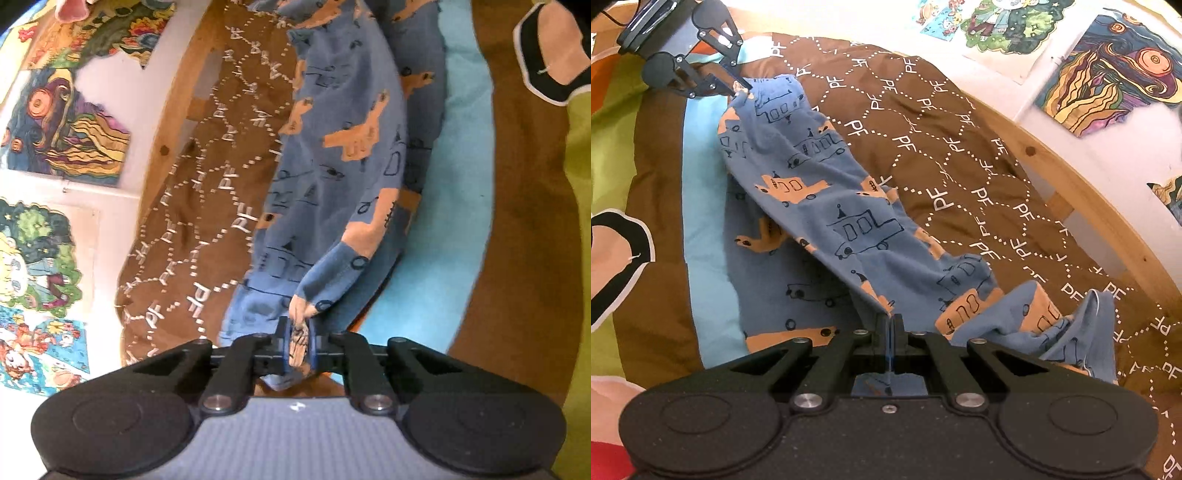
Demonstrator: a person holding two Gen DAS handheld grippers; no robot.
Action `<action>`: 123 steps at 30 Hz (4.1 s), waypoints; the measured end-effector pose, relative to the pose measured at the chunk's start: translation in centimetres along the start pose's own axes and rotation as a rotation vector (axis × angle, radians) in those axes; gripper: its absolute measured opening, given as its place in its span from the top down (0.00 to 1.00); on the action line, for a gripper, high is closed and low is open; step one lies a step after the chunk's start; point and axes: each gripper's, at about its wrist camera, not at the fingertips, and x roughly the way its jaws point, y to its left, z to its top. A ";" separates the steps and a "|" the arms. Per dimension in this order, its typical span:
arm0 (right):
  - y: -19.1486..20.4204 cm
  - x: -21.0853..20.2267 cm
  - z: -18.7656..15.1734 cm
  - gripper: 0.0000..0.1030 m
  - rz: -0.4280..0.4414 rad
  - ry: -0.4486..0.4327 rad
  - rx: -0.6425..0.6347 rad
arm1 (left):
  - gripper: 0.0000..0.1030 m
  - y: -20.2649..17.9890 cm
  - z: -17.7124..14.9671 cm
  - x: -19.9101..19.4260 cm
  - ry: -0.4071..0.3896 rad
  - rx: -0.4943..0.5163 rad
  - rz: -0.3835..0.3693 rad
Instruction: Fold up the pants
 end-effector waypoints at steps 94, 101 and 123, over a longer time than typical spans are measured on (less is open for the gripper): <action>-18.3 -3.1 0.7 0.99 -0.383 0.000 0.846 | 1.00 -2.6 21.4 0.8 -0.325 -0.820 -0.539; -12.7 -13.4 -8.4 0.99 -0.556 -0.193 1.251 | 1.00 -2.7 21.0 -0.8 -0.380 -0.670 -0.506; -6.1 -13.2 -18.0 0.71 -0.641 -0.196 1.460 | 0.75 4.8 28.5 1.3 -0.523 -0.600 -0.719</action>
